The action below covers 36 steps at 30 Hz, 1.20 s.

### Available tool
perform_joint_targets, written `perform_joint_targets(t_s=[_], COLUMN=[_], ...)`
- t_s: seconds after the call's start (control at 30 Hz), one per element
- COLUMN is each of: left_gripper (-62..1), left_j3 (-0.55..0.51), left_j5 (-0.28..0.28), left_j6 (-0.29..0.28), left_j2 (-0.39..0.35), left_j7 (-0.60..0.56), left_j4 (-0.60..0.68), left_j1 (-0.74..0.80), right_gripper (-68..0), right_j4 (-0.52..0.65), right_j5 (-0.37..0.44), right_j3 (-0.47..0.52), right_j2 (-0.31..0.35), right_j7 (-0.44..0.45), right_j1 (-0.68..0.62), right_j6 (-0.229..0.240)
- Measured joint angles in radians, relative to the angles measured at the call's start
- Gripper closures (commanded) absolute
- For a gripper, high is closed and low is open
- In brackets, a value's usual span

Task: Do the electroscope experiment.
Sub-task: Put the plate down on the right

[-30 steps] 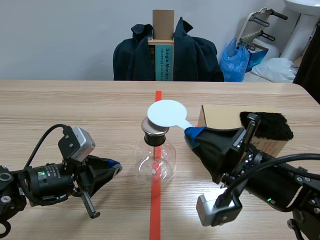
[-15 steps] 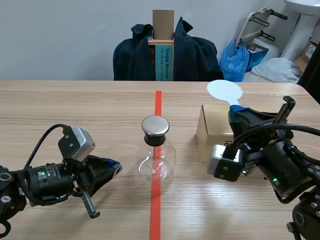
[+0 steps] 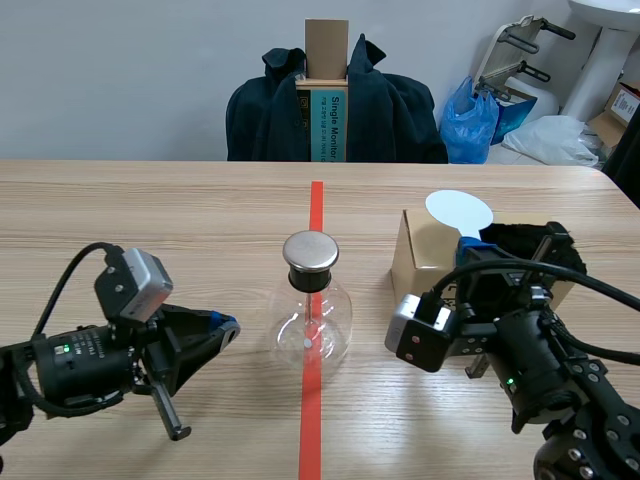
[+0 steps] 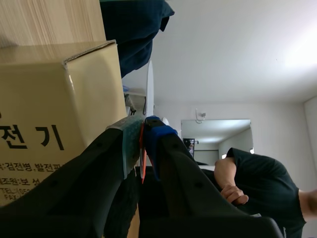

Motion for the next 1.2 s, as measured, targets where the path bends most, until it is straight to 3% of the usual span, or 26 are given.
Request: perform_joint_targets(t_s=[0.33, 0.5, 0.8, 0.87, 0.9, 1.0, 1.03, 1.2], left_gripper=[-1.7, -1.7, -1.9, -9.5, -18.6, -57.7, -62.3, -62.3], left_j3=[-0.200, -0.342, -0.527, -0.547, -0.553, -0.559, -0.558, -0.558], left_j5=[-0.003, -0.003, -0.003, -0.003, -0.003, -0.002, -0.002, -0.016], left_j6=[0.000, 0.000, -0.001, 0.000, 0.000, 0.000, 0.000, 0.000], left_j2=[-0.148, -0.158, -0.156, -0.153, -0.153, -0.142, -0.138, -0.133], left_j7=[-0.003, -0.003, -0.002, -0.002, -0.002, -0.002, -0.002, -0.001], left_j4=[0.371, 0.538, 0.764, 0.780, 0.784, 0.784, 0.782, 0.782], left_j1=[0.316, 0.506, 0.798, 0.818, 0.818, 0.810, 0.805, 0.800], right_gripper=[-0.7, -0.7, -0.7, -0.7, -0.8, -7.5, -11.5, -40.1], right_j4=[0.000, 0.000, 0.000, 0.000, 0.000, 0.000, 0.000, 0.000], right_j5=[0.023, 0.023, 0.034, 0.035, 0.047, 0.053, 0.068, 0.072], right_j3=[-0.032, -0.048, -0.057, -0.057, -0.057, -0.057, -0.057, -0.057], right_j2=[0.000, 0.000, 0.000, 0.000, 0.000, 0.000, 0.000, 0.000], right_j7=[-0.068, -0.072, -0.102, -0.102, -0.102, -0.109, -0.109, -0.109], right_j1=[0.001, 0.002, 0.000, 0.000, 0.000, 0.000, 0.000, 0.000], right_j6=[0.021, 0.065, 0.064, 0.064, 0.064, 0.064, 0.064, 0.064])
